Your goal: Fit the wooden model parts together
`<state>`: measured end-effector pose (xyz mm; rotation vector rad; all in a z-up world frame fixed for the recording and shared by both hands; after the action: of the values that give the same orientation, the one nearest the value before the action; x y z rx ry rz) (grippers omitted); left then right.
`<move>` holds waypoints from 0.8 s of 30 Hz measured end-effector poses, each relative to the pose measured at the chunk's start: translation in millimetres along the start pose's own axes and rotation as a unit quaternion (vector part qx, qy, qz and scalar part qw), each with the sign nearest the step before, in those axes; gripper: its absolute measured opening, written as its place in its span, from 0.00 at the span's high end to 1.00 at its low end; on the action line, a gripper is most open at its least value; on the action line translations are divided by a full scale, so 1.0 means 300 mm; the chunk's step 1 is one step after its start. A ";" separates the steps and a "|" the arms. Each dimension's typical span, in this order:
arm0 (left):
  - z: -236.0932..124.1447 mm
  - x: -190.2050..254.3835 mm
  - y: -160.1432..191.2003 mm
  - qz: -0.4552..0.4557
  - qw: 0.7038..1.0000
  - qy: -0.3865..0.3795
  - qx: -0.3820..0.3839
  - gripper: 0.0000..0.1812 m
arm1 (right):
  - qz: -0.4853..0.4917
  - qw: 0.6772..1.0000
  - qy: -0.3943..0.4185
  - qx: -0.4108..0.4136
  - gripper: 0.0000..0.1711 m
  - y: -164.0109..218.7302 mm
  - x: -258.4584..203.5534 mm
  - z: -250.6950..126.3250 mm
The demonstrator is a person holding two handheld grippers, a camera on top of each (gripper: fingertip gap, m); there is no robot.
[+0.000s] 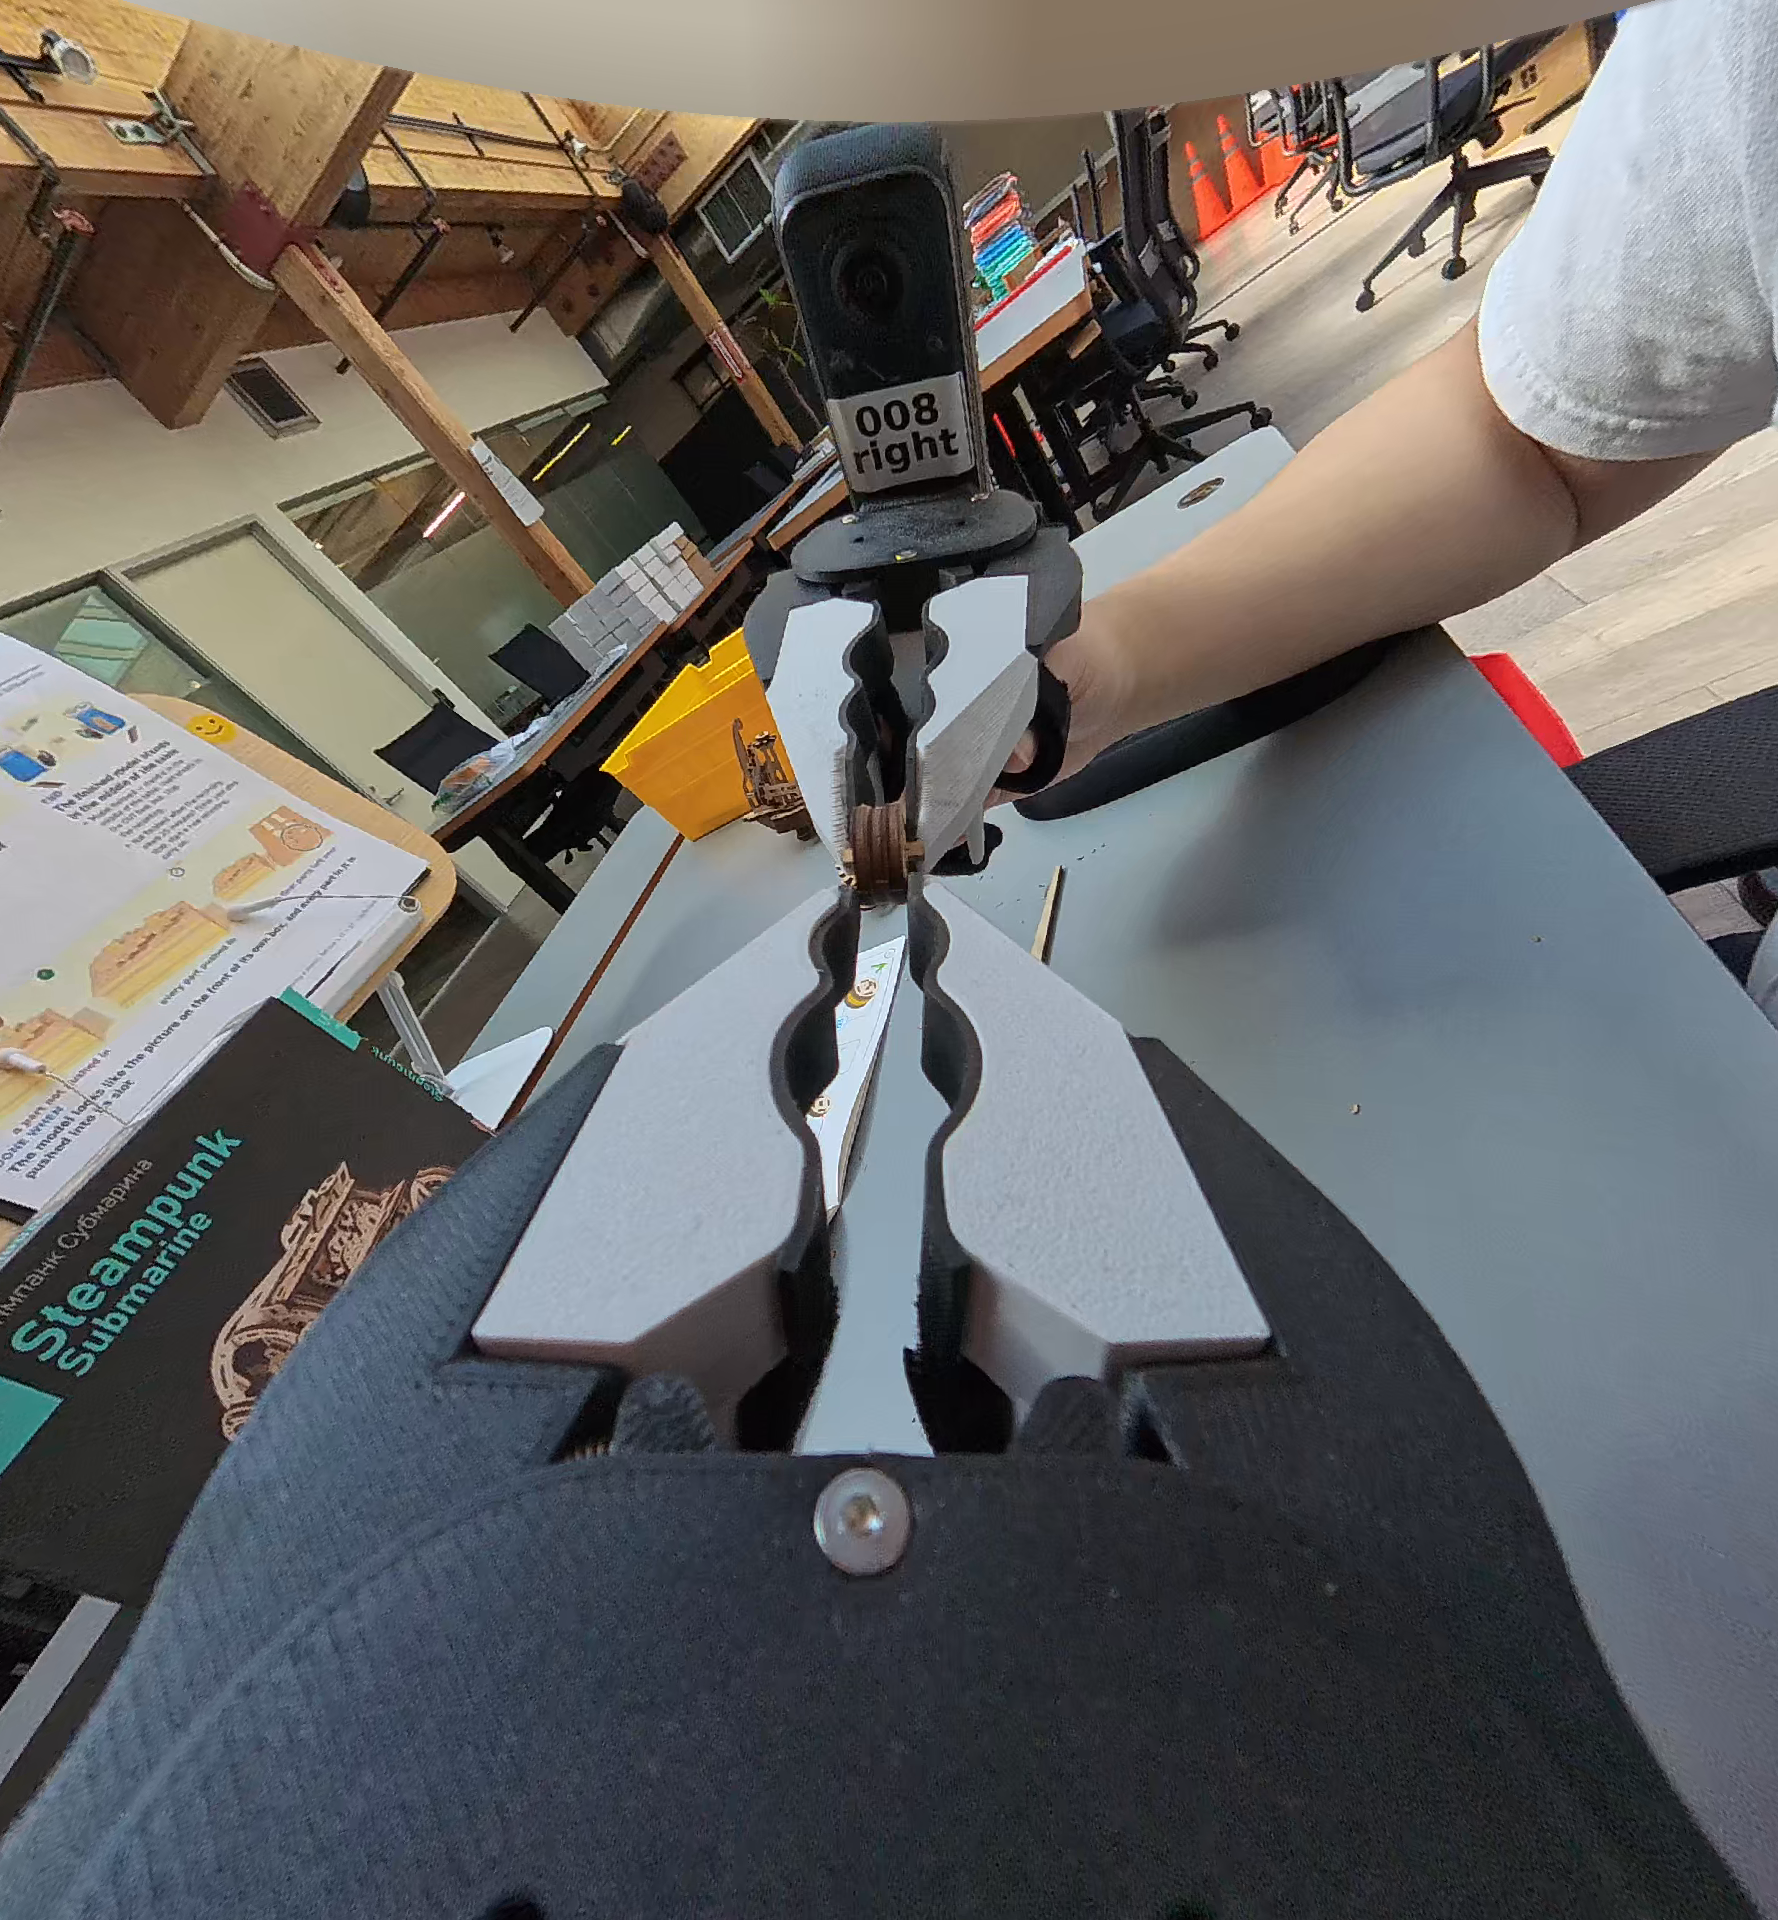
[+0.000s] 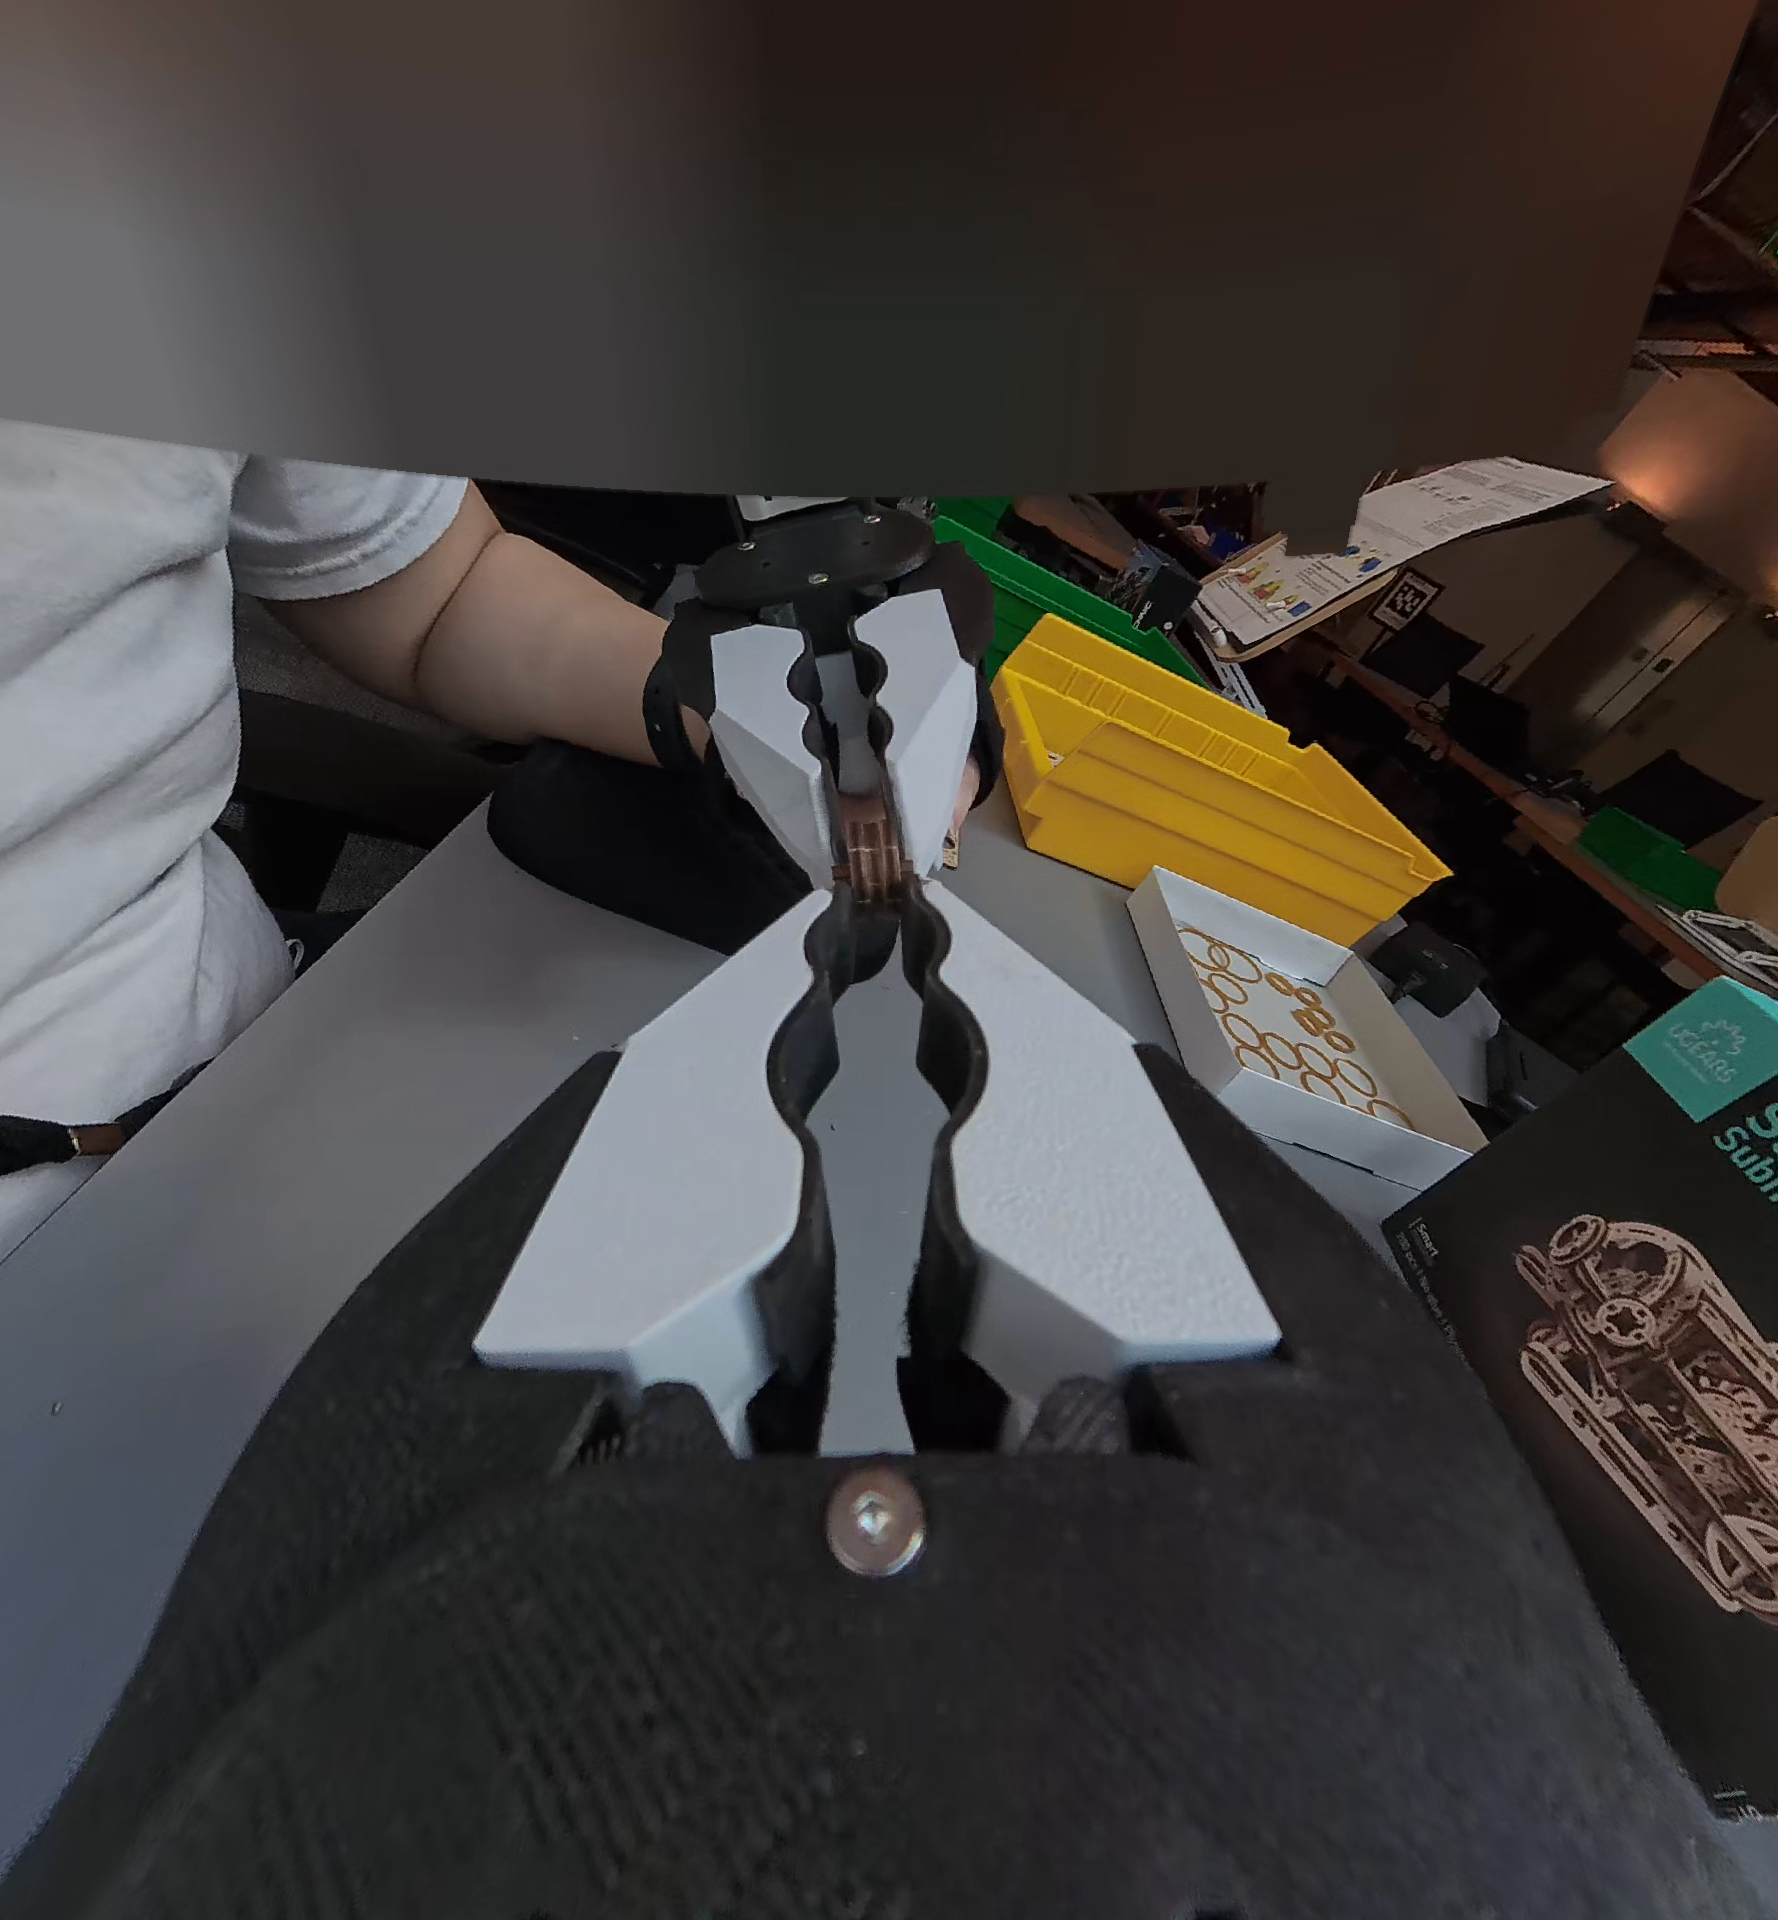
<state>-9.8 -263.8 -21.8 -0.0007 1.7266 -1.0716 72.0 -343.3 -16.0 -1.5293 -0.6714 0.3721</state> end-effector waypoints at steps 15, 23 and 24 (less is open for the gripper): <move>0.031 0.032 0.113 -0.026 0.986 0.076 -0.147 0.96 | 0.007 0.997 0.024 -0.074 0.89 0.050 0.027 0.008; 0.042 0.053 0.147 -0.023 0.977 0.095 -0.190 0.96 | -0.017 0.981 0.056 -0.183 0.93 0.137 0.033 0.061; 0.044 0.057 0.151 -0.023 0.976 0.098 -0.194 0.96 | -0.016 0.980 0.060 -0.191 0.94 0.142 0.035 0.063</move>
<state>14.0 -253.4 -64.8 -0.1866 2.1008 -0.7705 76.4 -320.4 -57.7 -1.8866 -0.6978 0.1277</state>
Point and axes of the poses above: each gripper's, where its closed fingertips meet, z out along the fingers, y out of its underside, x = y × z across the jaws, the point moved 6 cm from there along -z, back along the fingers, and after that the axes turned 15 degrees about z, right-handed, at the moved point
